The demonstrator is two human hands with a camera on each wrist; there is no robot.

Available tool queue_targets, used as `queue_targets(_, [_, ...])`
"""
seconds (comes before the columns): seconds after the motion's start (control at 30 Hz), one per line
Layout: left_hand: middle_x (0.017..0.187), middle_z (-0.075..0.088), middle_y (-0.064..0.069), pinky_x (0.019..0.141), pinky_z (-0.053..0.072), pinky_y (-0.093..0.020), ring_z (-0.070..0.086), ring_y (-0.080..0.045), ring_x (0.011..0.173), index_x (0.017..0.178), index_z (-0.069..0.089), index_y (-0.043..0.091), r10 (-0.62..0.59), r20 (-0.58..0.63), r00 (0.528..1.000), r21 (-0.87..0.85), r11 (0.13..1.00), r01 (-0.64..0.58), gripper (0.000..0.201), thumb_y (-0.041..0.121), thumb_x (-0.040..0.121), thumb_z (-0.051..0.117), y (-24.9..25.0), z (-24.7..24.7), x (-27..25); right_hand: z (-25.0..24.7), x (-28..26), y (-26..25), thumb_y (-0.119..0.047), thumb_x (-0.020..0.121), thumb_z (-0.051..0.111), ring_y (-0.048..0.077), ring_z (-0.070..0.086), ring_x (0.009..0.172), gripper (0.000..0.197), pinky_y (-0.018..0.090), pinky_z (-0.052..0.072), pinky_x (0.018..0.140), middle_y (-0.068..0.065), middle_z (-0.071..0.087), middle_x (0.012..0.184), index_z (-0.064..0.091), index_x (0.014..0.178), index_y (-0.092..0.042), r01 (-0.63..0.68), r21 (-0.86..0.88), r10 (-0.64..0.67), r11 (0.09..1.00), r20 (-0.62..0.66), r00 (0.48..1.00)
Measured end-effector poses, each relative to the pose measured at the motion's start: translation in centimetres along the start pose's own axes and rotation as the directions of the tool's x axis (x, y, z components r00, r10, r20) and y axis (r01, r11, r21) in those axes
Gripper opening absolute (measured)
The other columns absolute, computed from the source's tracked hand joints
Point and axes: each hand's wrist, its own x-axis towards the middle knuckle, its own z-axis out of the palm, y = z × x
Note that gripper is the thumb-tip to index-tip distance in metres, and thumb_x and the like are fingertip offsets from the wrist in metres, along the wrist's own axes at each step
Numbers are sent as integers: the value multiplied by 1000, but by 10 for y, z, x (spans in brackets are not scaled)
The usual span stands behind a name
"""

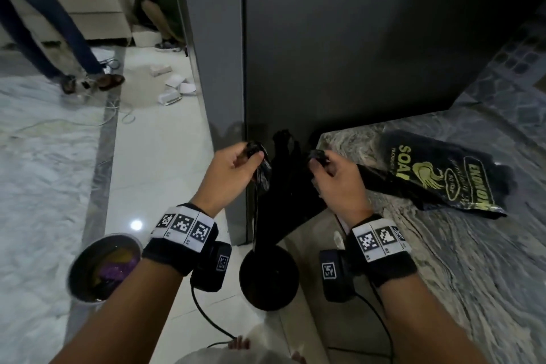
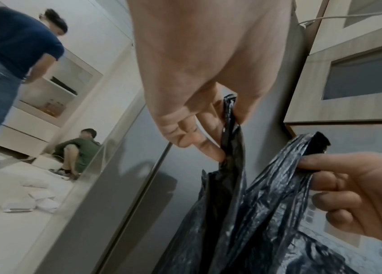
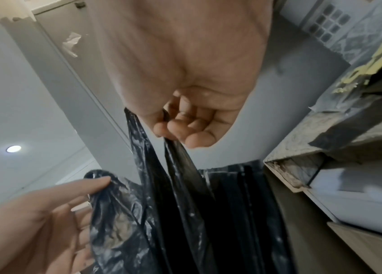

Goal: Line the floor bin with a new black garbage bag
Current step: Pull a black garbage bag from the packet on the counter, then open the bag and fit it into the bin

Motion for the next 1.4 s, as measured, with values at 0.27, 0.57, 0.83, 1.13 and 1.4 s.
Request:
queue_targets(0.27, [78, 71, -3, 62, 47, -11, 64, -4, 67, 87, 70, 11, -69, -88, 994, 4, 998, 70, 13, 16, 91, 58, -5, 27, -22, -13, -11, 21, -51, 66, 73, 12, 68, 82, 41, 35, 56, 77, -6, 69, 90, 57, 100, -35, -169, 135, 135, 976, 227, 965])
queue_targets(0.57, [86, 74, -19, 67, 51, -16, 71, -23, 79, 92, 68, 3, -108, -204, 973, 31, 993, 116, 15, 14, 91, 58, -9, 47, -67, -4, -16, 39, -59, 80, 54, 19, 67, 75, 39, 47, 57, 75, 1, 68, 75, 58, 76, -21, -84, -3, 82, 996, 216, 973])
queue_targets(0.83, [73, 72, -5, 63, 46, -21, 62, -14, 65, 89, 64, 21, -140, -251, 958, -5, 990, 144, 9, 15, 90, 57, -23, 30, -73, -13, -4, 36, -44, 88, 55, 15, 65, 76, 27, 31, 51, 71, 0, 69, 77, 64, 92, -19, -8, -46, 14, 999, 130, 991])
queue_targets(1.13, [83, 66, -34, 66, 42, -35, 54, -25, 65, 86, 60, 21, -170, -258, 951, 17, 983, 181, 10, 14, 90, 56, -32, 28, -75, -14, -1, 40, -16, 89, 58, 8, 58, 49, 7, 29, 50, 53, 3, 66, 72, 61, 92, -21, -224, 143, 194, 964, 198, 961])
queue_targets(1.4, [79, 64, -35, 53, 40, -21, 52, -23, 59, 86, 58, 24, -201, -184, 962, 63, 974, 216, 9, 15, 89, 57, -59, 16, -76, 12, -13, 49, -65, 69, 65, 19, 67, 77, 46, 30, 49, 66, 4, 70, 81, 57, 78, -21, -253, -58, 256, 966, 51, 965])
